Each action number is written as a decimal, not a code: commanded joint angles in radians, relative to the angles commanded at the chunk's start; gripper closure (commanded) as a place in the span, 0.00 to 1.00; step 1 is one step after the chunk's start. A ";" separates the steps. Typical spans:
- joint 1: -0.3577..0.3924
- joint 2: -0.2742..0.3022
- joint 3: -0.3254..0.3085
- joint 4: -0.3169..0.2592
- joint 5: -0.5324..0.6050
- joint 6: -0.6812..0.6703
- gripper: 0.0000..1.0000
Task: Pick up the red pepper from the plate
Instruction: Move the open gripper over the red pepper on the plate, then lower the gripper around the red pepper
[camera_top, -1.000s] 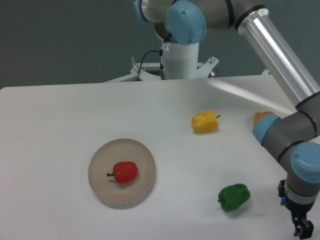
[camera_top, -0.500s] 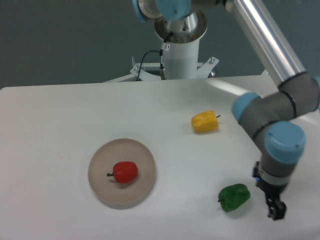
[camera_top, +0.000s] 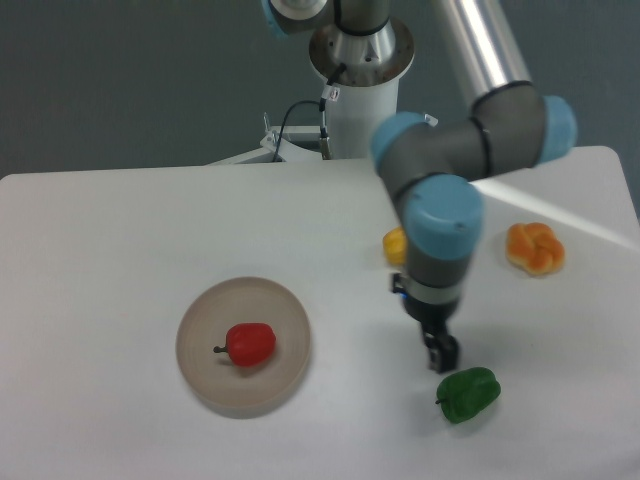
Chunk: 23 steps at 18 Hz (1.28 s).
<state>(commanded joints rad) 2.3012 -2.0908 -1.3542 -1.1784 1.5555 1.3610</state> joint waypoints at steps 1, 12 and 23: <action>-0.023 0.002 -0.019 0.028 0.000 -0.029 0.00; -0.137 0.002 -0.016 0.071 -0.002 -0.117 0.00; -0.201 -0.037 -0.063 0.153 -0.012 -0.215 0.00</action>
<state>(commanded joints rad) 2.1002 -2.1275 -1.4173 -1.0249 1.5432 1.1460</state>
